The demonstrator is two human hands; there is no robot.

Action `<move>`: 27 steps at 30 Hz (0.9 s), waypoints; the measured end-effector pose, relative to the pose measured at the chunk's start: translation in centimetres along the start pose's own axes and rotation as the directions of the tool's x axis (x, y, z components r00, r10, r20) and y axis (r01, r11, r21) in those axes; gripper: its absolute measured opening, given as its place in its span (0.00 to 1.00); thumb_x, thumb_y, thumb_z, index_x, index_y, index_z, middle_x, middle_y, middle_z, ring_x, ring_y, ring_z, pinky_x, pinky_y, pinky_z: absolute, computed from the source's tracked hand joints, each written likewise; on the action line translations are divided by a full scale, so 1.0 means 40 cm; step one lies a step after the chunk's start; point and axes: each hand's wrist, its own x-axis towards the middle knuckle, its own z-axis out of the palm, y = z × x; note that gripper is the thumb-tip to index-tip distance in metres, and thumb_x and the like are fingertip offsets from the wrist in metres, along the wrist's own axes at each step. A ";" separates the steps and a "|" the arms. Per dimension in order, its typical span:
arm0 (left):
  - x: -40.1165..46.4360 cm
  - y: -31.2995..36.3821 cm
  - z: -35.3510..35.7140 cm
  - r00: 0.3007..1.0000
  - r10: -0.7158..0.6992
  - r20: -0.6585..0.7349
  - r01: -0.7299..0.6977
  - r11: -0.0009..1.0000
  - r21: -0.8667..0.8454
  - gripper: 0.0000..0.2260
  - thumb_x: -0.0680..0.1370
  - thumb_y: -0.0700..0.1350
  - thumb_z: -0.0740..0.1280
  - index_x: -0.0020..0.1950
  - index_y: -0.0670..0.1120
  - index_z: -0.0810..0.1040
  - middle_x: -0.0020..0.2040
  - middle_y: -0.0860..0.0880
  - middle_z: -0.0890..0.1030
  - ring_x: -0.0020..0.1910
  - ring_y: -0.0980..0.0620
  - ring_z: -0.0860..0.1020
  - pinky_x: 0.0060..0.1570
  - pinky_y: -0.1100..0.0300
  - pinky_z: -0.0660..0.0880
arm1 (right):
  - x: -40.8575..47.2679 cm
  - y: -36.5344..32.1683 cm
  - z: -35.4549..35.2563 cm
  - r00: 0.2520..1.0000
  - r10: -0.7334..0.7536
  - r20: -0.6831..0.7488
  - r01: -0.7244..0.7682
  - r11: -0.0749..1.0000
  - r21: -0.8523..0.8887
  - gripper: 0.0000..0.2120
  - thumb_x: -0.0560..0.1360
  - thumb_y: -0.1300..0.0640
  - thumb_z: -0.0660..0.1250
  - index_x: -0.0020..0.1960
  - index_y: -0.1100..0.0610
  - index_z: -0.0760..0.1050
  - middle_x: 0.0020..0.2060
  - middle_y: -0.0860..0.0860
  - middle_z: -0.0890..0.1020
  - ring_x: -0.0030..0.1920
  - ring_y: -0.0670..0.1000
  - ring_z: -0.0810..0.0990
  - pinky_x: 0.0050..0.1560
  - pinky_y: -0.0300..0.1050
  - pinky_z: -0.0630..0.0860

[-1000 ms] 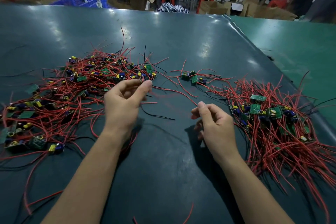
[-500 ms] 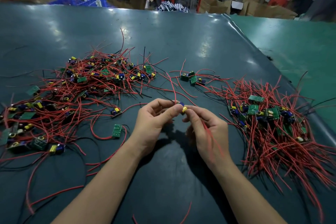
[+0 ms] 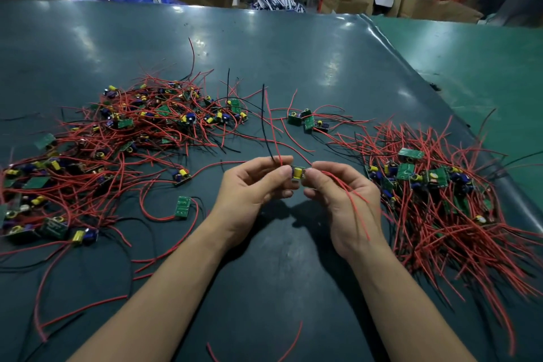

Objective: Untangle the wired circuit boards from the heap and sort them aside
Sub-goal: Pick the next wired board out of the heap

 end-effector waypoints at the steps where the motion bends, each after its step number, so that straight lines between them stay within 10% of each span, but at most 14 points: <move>1: 0.001 -0.002 0.002 1.000 -0.004 -0.013 0.004 1.000 -0.005 0.08 0.72 0.39 0.70 0.50 0.42 0.82 0.43 0.46 0.85 0.40 0.50 0.84 0.39 0.63 0.79 | 0.003 -0.001 -0.001 0.999 0.032 -0.025 -0.030 0.998 0.057 0.06 0.68 0.68 0.74 0.40 0.58 0.83 0.35 0.54 0.85 0.36 0.49 0.84 0.36 0.36 0.78; 16: 0.010 -0.012 -0.001 0.999 -0.028 -0.021 0.025 0.993 -0.115 0.13 0.63 0.37 0.74 0.47 0.43 0.83 0.39 0.47 0.83 0.37 0.52 0.82 0.40 0.63 0.79 | -0.001 0.012 0.022 0.981 0.187 -0.047 -0.171 0.956 0.239 0.01 0.73 0.66 0.70 0.45 0.62 0.80 0.35 0.55 0.84 0.34 0.49 0.83 0.36 0.37 0.79; 27: 0.005 -0.003 0.005 0.999 -0.047 0.010 0.047 0.999 0.018 0.09 0.63 0.34 0.76 0.37 0.47 0.85 0.33 0.47 0.82 0.31 0.52 0.78 0.37 0.63 0.76 | -0.008 0.006 0.026 0.988 0.108 -0.107 -0.113 0.992 -0.046 0.09 0.76 0.58 0.69 0.39 0.55 0.85 0.35 0.49 0.83 0.30 0.45 0.76 0.27 0.36 0.71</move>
